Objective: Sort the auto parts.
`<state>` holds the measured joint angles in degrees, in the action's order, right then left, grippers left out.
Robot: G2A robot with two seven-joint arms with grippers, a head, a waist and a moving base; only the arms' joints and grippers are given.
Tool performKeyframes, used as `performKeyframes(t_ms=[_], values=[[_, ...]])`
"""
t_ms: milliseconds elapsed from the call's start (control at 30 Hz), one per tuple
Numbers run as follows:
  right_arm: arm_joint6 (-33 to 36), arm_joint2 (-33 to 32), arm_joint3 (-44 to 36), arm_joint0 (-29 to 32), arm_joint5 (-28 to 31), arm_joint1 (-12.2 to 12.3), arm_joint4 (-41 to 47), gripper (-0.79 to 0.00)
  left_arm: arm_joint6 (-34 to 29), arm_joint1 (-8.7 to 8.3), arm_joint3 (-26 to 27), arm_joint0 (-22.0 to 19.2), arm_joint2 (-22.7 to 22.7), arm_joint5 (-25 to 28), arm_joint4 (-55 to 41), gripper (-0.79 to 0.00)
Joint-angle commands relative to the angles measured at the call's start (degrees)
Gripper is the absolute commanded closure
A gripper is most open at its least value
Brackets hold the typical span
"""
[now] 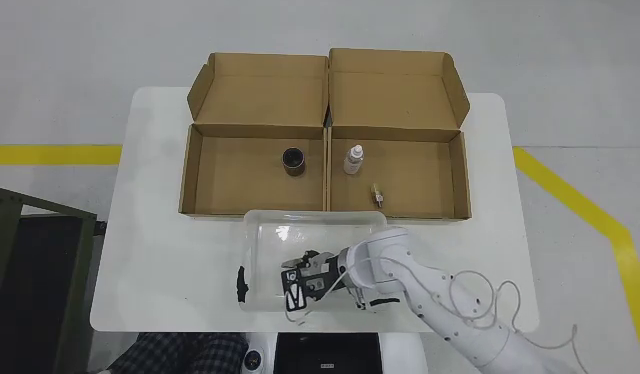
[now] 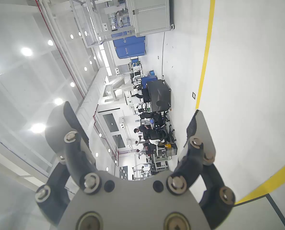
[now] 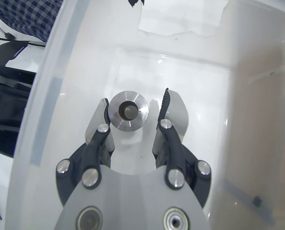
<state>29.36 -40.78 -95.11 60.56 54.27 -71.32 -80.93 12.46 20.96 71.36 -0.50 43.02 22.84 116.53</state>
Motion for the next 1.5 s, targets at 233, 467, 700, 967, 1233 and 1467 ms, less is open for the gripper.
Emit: performKeyframes(t_ms=[233,467,700,967,1233,1467], values=[[0.89,0.69,0.96,-1.03,0.00,-0.13,1.40,-0.025,0.00,0.00,0.00,0.00,0.00,0.00,0.00,-0.785],[0.45,-0.41,-0.36,-0.83,-0.04,0.26,3.37,0.000,0.00,0.00,0.00,0.00,0.00,0.00,0.00,-0.785],[-2.00,-3.34,-2.23,-0.07,-0.79,0.90,7.78,0.000,0.00,0.00,0.00,0.00,0.00,0.00,0.00,-0.785],[-4.97,-7.81,-3.22,1.92,-3.24,1.63,18.79,0.000,0.00,0.00,0.00,0.00,0.00,0.00,0.00,-0.785],[-12.38,-12.28,-3.71,2.60,-0.06,2.29,31.63,0.000,0.00,0.00,0.00,0.00,0.00,0.00,0.00,-0.785],[-17.11,-15.12,-3.60,3.10,-3.23,2.42,35.32,0.000,0.00,0.00,0.00,0.00,0.00,0.00,0.00,-0.785]])
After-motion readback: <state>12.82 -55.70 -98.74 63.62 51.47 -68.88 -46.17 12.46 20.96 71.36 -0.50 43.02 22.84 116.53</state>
